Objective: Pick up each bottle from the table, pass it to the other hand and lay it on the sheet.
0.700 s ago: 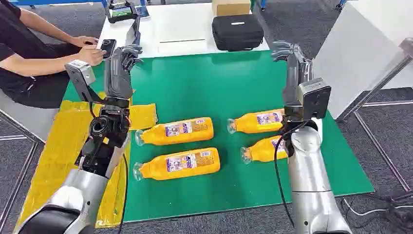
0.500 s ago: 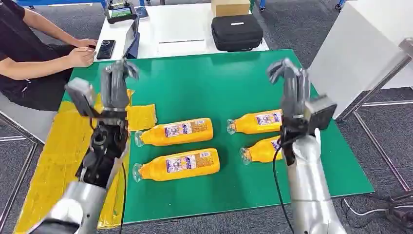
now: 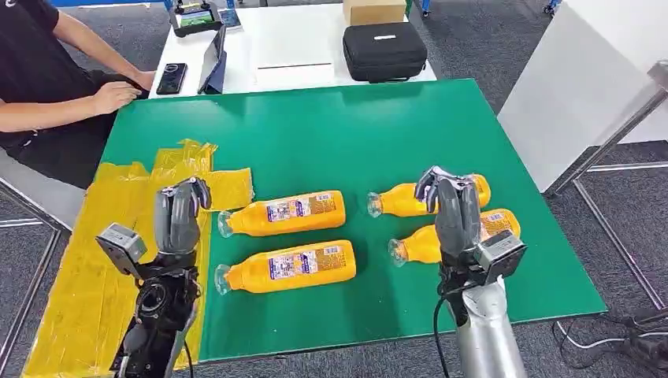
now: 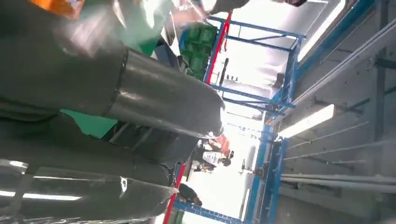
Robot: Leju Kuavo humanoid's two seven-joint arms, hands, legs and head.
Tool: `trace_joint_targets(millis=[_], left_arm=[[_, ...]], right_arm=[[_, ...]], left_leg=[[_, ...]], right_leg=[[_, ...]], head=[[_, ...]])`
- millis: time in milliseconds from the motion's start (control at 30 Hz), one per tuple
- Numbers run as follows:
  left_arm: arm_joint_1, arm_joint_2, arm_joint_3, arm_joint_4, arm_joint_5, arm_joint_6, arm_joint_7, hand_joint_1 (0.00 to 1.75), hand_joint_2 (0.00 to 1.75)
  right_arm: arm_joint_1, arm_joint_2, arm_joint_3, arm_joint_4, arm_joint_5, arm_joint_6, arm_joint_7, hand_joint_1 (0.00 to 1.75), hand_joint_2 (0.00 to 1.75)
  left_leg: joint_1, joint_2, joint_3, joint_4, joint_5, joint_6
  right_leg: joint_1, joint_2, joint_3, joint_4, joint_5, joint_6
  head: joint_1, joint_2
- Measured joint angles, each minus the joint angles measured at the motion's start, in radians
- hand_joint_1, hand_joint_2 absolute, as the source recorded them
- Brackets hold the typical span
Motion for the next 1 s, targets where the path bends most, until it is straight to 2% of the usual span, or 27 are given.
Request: trace_joint_targets(millis=[67, 100, 133, 233, 267, 433, 600, 767, 867, 1000], left_arm=[[0.011, 0.0, 0.003, -0.014, -0.01, 0.001, 0.012, 1.15, 0.0], [0.015, 0.0, 0.005, -0.02, -0.01, 0.002, 0.016, 0.02, 0.0], [0.018, 0.0, 0.006, -0.024, -0.011, 0.002, 0.017, 0.0, 0.0], [0.025, 0.0, 0.008, -0.035, -0.012, 0.003, 0.02, 0.0, 0.0], [0.026, 0.0, 0.009, -0.037, -0.024, 0.006, 0.035, 0.0, 0.0], [0.041, 0.0, 0.013, -0.038, -0.047, 0.04, 0.066, 0.0, 0.0], [0.069, 0.001, 0.041, -0.057, -0.039, 0.043, 0.066, 0.0, 0.0], [0.082, 0.003, 0.061, -0.063, -0.018, 0.037, 0.062, 0.0, 0.0], [0.101, 0.004, 0.072, -0.063, -0.004, 0.036, 0.045, 0.0, 0.0], [0.121, 0.005, 0.078, -0.063, 0.002, 0.037, 0.032, 0.0, 0.0]], right_arm=[[0.009, 0.0, -0.001, -0.008, 0.023, -0.013, 0.006, 1.75, 0.0], [0.012, 0.0, -0.002, -0.01, 0.03, -0.019, 0.008, 0.87, 0.0], [0.014, 0.0, -0.002, -0.013, 0.033, -0.022, 0.009, 0.0, 0.0], [0.019, 0.0, -0.002, -0.018, 0.044, -0.027, 0.012, 0.0, 0.0], [0.02, 0.0, -0.002, -0.02, 0.065, -0.039, 0.028, 0.0, 1.75], [0.037, -0.009, -0.002, -0.03, 0.182, -0.053, 0.125, 0.0, 1.75], [0.077, -0.072, -0.004, -0.055, 0.316, -0.061, 0.208, 0.0, 1.75], [0.133, -0.165, -0.019, -0.068, 0.604, -0.106, 0.355, 0.0, 1.75], [0.188, -0.236, -0.061, -0.081, 0.723, -0.114, 0.389, 0.0, 1.75], [0.233, -0.321, -0.109, -0.087, 0.831, -0.067, 0.418, 0.0, 1.75]], left_leg=[[0.0, 0.0, 0.0, 0.0, 0.0, 0.0], [0.0, 0.0, 0.0, 0.0, 0.0, 0.0], [0.0, 0.0, 0.0, 0.0, 0.0, 0.0], [0.0, 0.0, 0.0, 0.0, 0.0, 0.0], [0.0, 0.0, 0.0, 0.0, 0.0, 0.0], [0.0, 0.0, 0.0, 0.0, 0.0, 0.0], [0.0, 0.0, 0.0, 0.0, 0.0, 0.0], [-0.001, -0.002, 0.0, 0.0, -0.001, 0.0], [-0.001, -0.002, 0.0, 0.0, -0.002, 0.002], [-0.002, -0.001, -0.001, 0.0, -0.002, 0.003]], right_leg=[[0.0, 0.0, 0.0, 0.0, 0.0, 0.0], [0.0, 0.0, 0.0, 0.0, 0.0, 0.0], [0.0, 0.0, 0.0, 0.0, 0.0, 0.0], [0.0, 0.0, 0.0, 0.0, 0.0, 0.0], [0.0, 0.0, 0.0, 0.0, 0.0, 0.0], [0.0, 0.0, 0.0, 0.0, 0.0, 0.0], [0.0, 0.0, 0.0, 0.0, 0.0, 0.0], [-0.001, -0.002, 0.001, -0.001, 0.0, 0.0], [-0.002, -0.002, 0.001, -0.001, 0.0, 0.001], [-0.002, -0.002, 0.0, -0.001, 0.0, 0.001]], head=[[0.0, 0.0], [0.0, 0.0], [0.0, 0.0], [0.0, 0.0], [0.0, 0.0], [0.0, 0.0], [0.0, 0.0], [0.0, 0.0], [0.0, 0.0], [0.0, 0.0]])
